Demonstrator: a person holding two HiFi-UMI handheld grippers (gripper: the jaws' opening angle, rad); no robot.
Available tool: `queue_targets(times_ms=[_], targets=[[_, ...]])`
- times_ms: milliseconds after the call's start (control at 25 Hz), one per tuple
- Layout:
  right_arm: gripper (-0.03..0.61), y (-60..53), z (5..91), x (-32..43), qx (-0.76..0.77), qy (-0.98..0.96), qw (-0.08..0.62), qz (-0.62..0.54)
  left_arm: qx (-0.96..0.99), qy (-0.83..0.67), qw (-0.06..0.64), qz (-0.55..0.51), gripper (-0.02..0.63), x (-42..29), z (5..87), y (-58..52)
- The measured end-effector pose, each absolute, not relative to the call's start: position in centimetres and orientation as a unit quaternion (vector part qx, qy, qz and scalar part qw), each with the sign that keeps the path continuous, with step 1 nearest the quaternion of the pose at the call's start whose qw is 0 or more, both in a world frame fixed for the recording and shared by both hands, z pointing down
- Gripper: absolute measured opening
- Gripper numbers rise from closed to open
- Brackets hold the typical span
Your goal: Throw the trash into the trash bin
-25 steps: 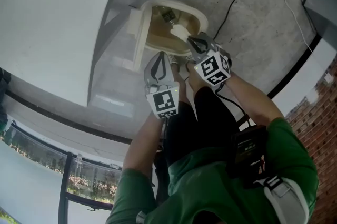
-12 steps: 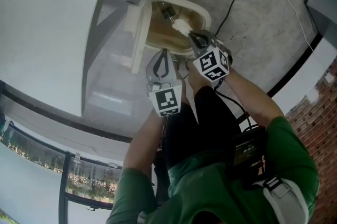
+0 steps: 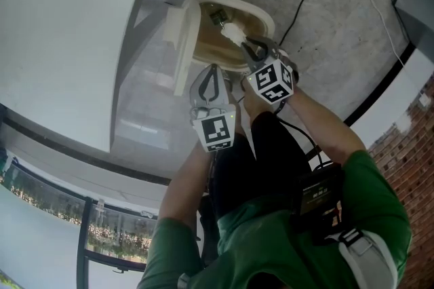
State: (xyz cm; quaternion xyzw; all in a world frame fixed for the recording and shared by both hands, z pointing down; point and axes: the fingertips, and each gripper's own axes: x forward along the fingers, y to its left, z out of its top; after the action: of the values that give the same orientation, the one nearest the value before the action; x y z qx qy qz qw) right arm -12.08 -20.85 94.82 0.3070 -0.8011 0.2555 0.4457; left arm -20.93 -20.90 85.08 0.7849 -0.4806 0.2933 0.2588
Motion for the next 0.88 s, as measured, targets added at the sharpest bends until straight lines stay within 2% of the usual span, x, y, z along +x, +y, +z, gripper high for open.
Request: queue_targets(times_ms=[80,640,880], targets=[[0.087,-20.8,94.9,-12.2,0.305,-0.801,0.448,0.256,0.785,-0.481,0.259,0.293,0.006,-21.1,85.1,-21.0],[0.091,-21.6,94.3,-12.6,0.309,-0.801,0.446,0.251,0.786,-0.481,0.257,0.293,0.006,-21.4,84.9,-21.3],[0.091,-22.0,91.5,-12.1,0.313,-0.805,0.440,0.246,0.793,-0.476,0.246,0.289,0.006,-20.6,82.7,-22.1]])
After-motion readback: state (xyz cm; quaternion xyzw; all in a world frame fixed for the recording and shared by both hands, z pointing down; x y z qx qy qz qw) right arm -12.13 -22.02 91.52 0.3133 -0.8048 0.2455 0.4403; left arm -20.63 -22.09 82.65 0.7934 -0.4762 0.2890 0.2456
